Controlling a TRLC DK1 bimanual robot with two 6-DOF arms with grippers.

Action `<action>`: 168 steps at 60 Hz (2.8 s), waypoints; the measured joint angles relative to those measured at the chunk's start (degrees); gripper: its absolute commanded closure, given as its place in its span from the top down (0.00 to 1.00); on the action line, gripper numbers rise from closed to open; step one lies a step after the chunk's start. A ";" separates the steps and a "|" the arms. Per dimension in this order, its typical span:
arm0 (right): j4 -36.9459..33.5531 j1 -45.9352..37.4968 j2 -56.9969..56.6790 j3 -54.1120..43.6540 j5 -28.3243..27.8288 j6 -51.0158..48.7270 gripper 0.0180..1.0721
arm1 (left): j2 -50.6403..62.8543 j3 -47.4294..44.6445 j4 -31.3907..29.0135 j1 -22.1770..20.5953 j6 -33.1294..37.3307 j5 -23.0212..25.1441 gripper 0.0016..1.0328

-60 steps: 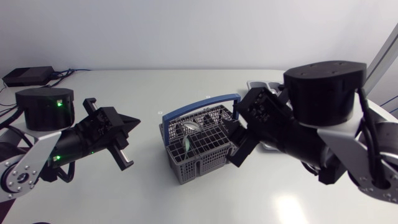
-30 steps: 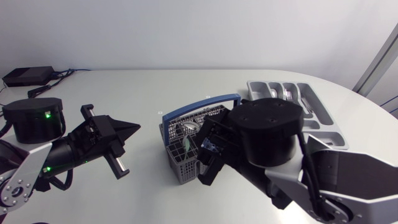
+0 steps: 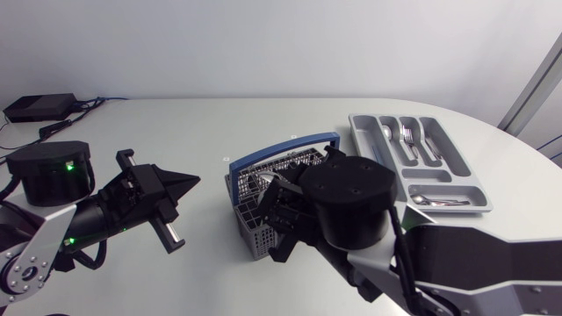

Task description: Unload the cutlery basket into the drawer organizer.

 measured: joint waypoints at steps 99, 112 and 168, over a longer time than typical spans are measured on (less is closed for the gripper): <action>12.22 -0.92 -11.98 -4.66 -0.39 1.92 0.06 | 3.04 -0.70 1.86 -1.46 -0.42 0.00 0.21; 12.33 -0.92 -14.95 -5.55 -1.86 2.08 0.06 | 4.59 -0.70 2.69 -1.55 -0.44 0.00 0.21; 12.68 -2.82 -21.44 -8.61 -4.74 2.73 0.06 | -1.84 -0.63 -1.05 -4.28 -1.36 -1.68 0.21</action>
